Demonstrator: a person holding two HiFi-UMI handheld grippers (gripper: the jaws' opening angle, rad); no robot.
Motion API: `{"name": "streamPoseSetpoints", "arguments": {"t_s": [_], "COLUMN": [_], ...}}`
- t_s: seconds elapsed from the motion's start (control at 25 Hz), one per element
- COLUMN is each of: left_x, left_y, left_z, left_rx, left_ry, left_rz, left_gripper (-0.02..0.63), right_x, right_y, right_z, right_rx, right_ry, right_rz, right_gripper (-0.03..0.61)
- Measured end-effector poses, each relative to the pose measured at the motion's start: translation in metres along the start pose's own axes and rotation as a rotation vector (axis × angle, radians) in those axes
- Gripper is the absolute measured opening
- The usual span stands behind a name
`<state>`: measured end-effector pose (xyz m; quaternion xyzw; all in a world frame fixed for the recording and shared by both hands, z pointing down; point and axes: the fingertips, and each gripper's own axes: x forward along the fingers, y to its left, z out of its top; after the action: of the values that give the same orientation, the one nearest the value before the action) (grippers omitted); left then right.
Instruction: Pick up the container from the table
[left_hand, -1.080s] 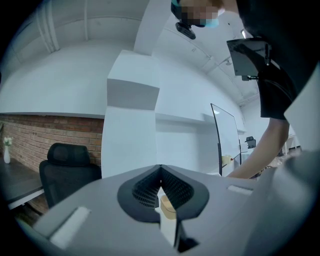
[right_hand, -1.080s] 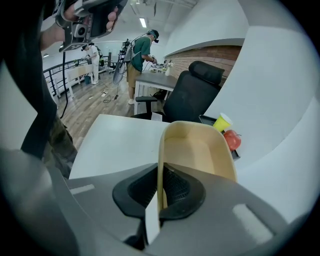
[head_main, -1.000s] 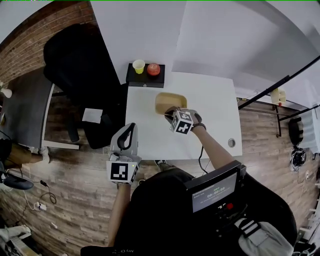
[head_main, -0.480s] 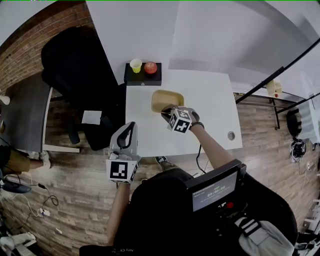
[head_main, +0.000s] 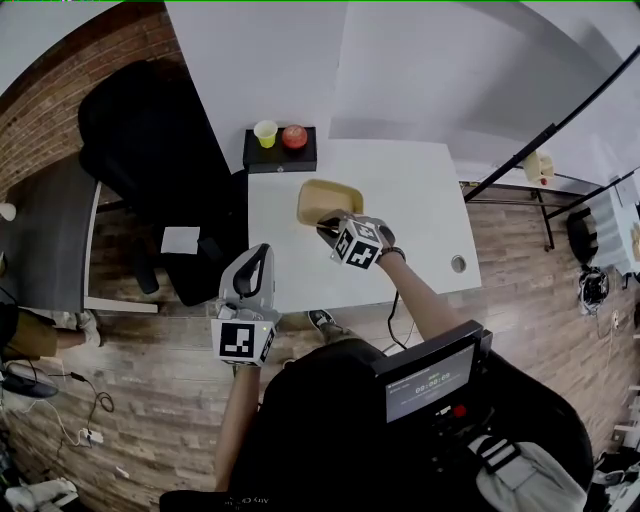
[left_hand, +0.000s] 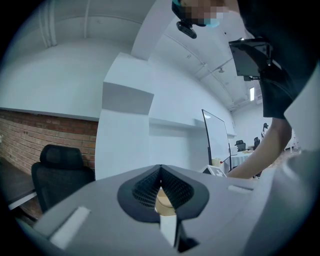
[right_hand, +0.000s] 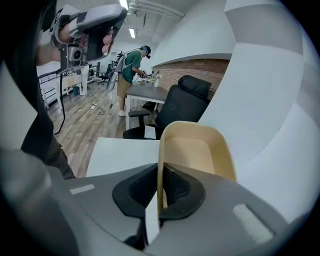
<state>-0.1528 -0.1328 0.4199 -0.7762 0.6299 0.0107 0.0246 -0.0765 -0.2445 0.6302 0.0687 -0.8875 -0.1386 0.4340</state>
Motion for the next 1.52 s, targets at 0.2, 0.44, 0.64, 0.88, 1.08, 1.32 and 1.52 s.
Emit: {"name": "streamPoseSetpoints", "arguments": {"t_s": [0.2,0.44,0.64,0.88,1.08,1.32,1.52], "left_x": [-0.001,0.0,0.003,0.008,0.011,0.014,0.018], "left_y": [-0.001,-0.002,-0.003,0.001,0.003,0.003,0.002], "left_z": [0.005,0.006,0.01,0.012,0.015,0.016,0.02], "left_rx": [-0.003,0.005,0.005,0.003,0.013,0.017,0.022], "left_ry": [-0.011,-0.016,-0.021,-0.023,-0.032,-0.033,-0.037], "left_rz": [-0.016,-0.032,-0.046,-0.054,-0.056,-0.065,-0.076], "left_gripper": [-0.003,-0.003,-0.003,-0.003,-0.003,-0.003,-0.003], "right_x": [-0.013,-0.027,-0.039,-0.048,-0.058,-0.072,-0.084], "right_y": [0.0,-0.004,-0.01,-0.017,-0.022,-0.027,-0.033], "right_z": [0.012,0.033,0.046,0.058,0.069,0.085,0.097], "right_rx": [0.016,0.052,0.097,0.097,0.098,0.109,0.128], "right_ry": [-0.03,-0.095,-0.143,-0.166,-0.196,-0.244,-0.285], "right_rz": [-0.025,-0.052,-0.067,-0.092,-0.115,-0.14,-0.156], "right_gripper": [0.023,0.023,0.023,0.022,0.023,0.022,0.022]}}
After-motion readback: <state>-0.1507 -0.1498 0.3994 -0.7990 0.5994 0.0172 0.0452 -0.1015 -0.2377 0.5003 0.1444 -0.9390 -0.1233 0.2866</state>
